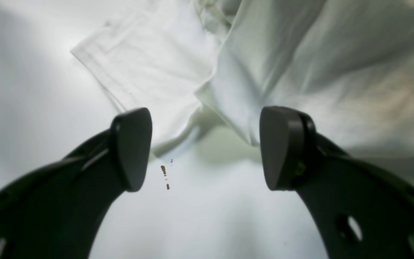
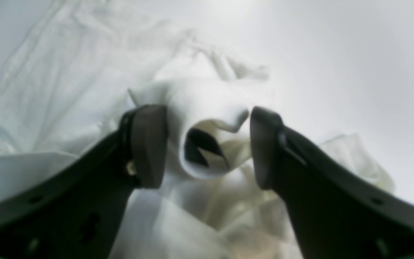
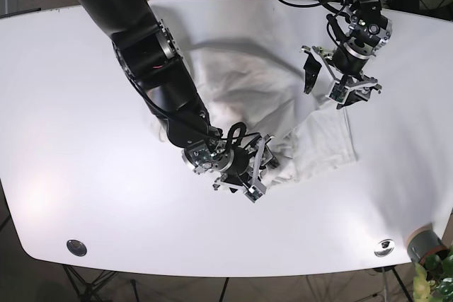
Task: Fold the T-shirt properly
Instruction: 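Lift the T-shirt high with the right gripper and shake it out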
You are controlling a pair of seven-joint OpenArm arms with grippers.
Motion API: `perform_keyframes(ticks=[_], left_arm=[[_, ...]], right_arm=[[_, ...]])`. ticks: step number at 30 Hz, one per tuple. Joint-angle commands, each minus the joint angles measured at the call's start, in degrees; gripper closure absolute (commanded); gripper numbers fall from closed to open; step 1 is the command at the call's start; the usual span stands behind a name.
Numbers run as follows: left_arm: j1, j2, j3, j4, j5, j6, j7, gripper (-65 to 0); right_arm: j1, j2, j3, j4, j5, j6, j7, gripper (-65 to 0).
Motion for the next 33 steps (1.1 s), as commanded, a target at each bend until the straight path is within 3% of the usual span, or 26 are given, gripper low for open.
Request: perform_keyframes(ticks=[1, 5, 10, 14, 16, 21, 33], left_arm=[[0.16, -0.37, -0.18, 1.26, -0.67, 0.12, -1.45, -43.9], [0.42, -0.37, -0.18, 1.44, -0.67, 0.12, -1.45, -43.9], [0.33, -0.37, -0.18, 1.44, -0.67, 0.12, -1.45, -43.9], [0.16, -0.37, -0.18, 1.44, -0.67, 0.12, -1.54, -43.9], [0.07, -0.37, -0.18, 1.44, -0.67, 0.12, -1.54, -43.9], [-0.46, -0.37, -0.09, 3.02, -0.67, 0.12, -1.54, -43.9], [-3.27, 1.65, 0.08, 5.48, -0.67, 0.21, -1.54, -43.9]], right_arm=[[2.40, -0.57, 0.14, 0.86, 0.61, 0.13, 1.58, -33.5], [1.88, -0.57, 0.05, 0.86, 0.44, 0.04, 1.58, -28.7], [1.53, -0.57, 0.05, 0.86, 0.35, -0.05, 1.58, -2.4], [0.82, -0.57, 0.05, 1.47, 0.61, -2.51, 1.41, -1.9], [1.00, -0.57, 0.05, 2.79, 0.79, -2.86, 1.05, -1.7], [1.79, 0.03, 0.14, 12.72, 0.26, -3.03, -4.22, -1.7], [11.20, 7.33, 2.77, 32.15, 0.61, -2.42, -17.85, -1.7]])
